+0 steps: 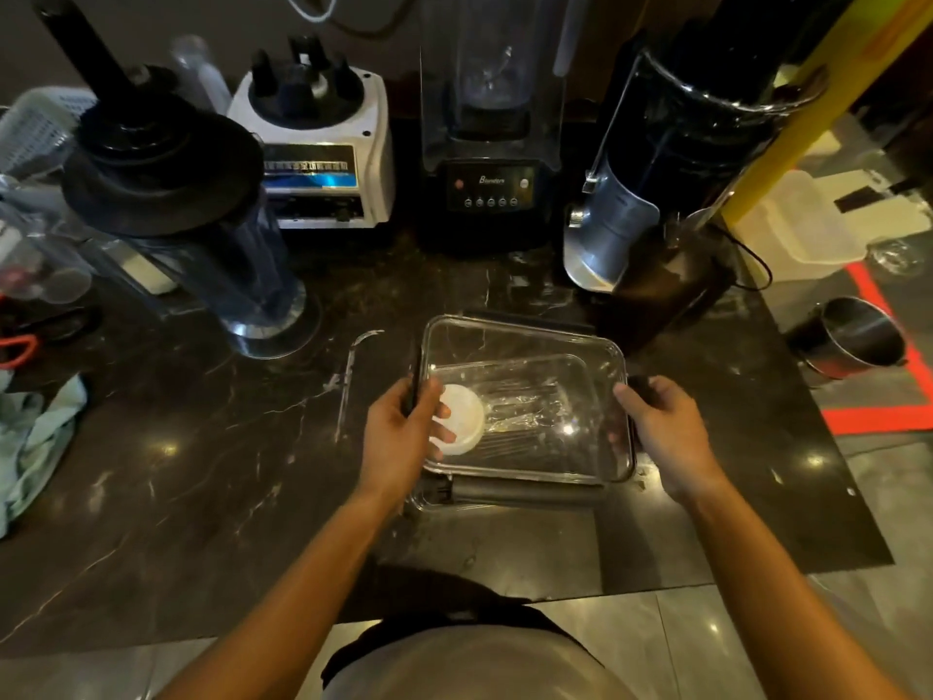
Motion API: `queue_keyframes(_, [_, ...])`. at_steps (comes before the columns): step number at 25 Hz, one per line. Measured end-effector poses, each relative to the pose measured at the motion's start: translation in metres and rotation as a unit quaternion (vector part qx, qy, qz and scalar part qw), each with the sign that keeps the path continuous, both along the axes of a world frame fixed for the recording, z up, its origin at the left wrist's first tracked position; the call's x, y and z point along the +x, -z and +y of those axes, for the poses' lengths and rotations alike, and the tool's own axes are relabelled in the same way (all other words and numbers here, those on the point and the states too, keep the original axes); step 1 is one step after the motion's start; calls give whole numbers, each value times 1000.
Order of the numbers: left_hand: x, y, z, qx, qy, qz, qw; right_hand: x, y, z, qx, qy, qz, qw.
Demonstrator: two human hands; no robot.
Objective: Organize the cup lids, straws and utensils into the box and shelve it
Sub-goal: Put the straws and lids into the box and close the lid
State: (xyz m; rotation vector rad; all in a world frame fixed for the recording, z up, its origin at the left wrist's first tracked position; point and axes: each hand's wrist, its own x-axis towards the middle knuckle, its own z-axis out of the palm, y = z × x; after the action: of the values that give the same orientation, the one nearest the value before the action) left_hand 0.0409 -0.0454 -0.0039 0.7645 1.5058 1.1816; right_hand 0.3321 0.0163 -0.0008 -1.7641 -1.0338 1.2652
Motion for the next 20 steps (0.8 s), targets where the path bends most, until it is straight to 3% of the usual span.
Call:
queue_keyframes(5, [5, 17, -14, -21, -3, 149, 989, 9, 31, 6, 70, -49, -201, 976])
queue_keyframes(7, [0, 22, -18, -22, -10, 217, 976, 7, 35, 10, 89, -69, -223, 968])
queue_keyframes(10, [-7, 27, -22, -36, -35, 255, 966, 2, 40, 19, 103, -90, -211, 968])
queue_keyframes(14, [-8, 26, -26, -44, -67, 200, 977, -2, 42, 26, 82, -93, -185, 975])
queue_keyframes(20, [-13, 34, -27, -66, -90, 140, 984, 9, 38, 19, 19, -88, -47, 995])
